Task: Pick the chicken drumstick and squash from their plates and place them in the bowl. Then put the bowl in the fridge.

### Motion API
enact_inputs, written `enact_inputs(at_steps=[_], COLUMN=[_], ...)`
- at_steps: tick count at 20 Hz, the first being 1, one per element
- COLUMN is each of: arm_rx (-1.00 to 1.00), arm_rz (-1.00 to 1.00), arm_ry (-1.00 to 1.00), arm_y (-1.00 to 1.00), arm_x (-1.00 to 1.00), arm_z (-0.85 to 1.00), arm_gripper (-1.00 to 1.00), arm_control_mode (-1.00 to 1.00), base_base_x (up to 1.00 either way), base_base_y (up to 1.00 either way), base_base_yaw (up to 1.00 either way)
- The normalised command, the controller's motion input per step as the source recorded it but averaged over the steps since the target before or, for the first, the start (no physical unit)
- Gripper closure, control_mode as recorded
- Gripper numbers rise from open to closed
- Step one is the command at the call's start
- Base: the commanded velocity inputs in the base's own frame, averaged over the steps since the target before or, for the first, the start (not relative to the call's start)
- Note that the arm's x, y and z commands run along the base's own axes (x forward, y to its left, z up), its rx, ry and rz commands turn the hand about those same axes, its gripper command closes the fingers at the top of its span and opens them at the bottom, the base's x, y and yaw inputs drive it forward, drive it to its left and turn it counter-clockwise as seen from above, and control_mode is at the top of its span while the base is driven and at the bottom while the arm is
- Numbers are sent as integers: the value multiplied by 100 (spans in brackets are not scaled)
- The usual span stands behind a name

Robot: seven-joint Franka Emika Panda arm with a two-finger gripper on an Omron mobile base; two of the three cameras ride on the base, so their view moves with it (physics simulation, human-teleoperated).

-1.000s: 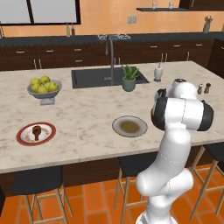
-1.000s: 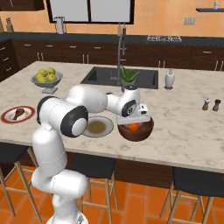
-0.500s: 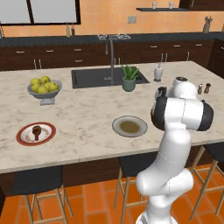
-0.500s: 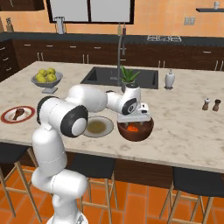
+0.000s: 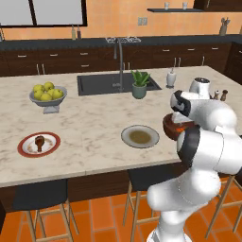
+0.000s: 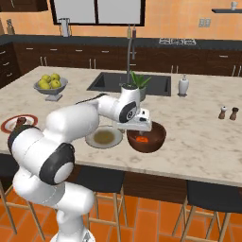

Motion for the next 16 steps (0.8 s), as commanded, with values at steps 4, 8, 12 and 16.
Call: enact_inputs(at_steps=[4,8,12,16], arm_rx=[5,4,3,0], arm_rz=[-32,-27,-15,0], arm_ry=[0,0,1,1], arm_y=[93,83,64,8], arm_x=[-100,-99,-43,0], arm_z=[1,2,0,0], arm_gripper=[-100,-100,-100,-100], arm_control_mode=[-100,-100,-100,-100], base_base_x=[0,0,0,0], base_base_y=[0,0,0,0], base_base_yaw=[0,0,0,0])
